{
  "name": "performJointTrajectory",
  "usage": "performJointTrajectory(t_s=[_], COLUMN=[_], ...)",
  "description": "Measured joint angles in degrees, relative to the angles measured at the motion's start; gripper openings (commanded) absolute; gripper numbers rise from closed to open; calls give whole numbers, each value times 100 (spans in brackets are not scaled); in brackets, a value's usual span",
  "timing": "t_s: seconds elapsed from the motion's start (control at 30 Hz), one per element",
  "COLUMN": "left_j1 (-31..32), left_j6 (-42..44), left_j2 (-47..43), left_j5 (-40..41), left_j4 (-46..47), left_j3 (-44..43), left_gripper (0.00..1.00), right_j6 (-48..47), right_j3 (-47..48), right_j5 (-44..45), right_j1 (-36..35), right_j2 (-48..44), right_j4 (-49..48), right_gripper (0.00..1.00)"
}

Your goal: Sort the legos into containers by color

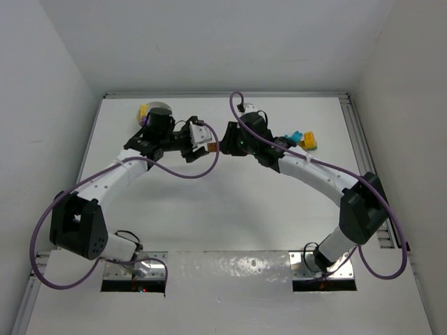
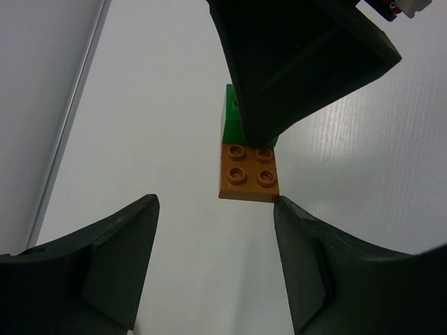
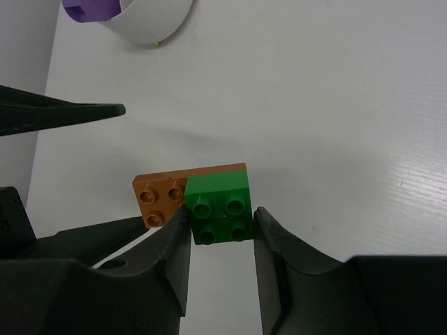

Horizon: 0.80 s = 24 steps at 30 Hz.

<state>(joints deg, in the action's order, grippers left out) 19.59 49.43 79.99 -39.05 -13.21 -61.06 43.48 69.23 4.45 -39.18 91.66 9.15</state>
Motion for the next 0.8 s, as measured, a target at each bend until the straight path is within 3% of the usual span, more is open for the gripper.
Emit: performJointTrajectory(t_s=[0.1, 0.33, 0.4, 0.47, 0.53, 0.7, 0.73, 0.8], left_j1=[24, 256, 295, 295, 284, 286, 289, 289], left_j6=[105, 175, 214, 275, 321, 350, 350, 382], left_j2=[87, 116, 129, 157, 177, 179, 179, 184], left_j5=[-79, -273, -319, -332, -284, -212, -203, -190], left_j4=[-83, -166, -195, -232, -219, -221, -223, -260], left_j3=[-20, -48, -57, -66, -87, -90, -92, -111], left_gripper=[59, 59, 51, 36, 31, 32, 42, 53], right_j6=[-9, 24, 28, 26, 31, 55, 55, 52], right_j3=[4, 129, 136, 142, 142, 142, 142, 142], right_j5=[15, -68, -66, -70, -105, -107, -107, -105], right_j1=[4, -35, -35, -35, -37, -42, -42, -42], right_j2=[44, 142, 142, 142, 151, 157, 160, 164], right_j4=[24, -24, -50, -50, -15, -17, -17, -28], right_gripper=[0, 0, 0, 0, 0, 0, 0, 0])
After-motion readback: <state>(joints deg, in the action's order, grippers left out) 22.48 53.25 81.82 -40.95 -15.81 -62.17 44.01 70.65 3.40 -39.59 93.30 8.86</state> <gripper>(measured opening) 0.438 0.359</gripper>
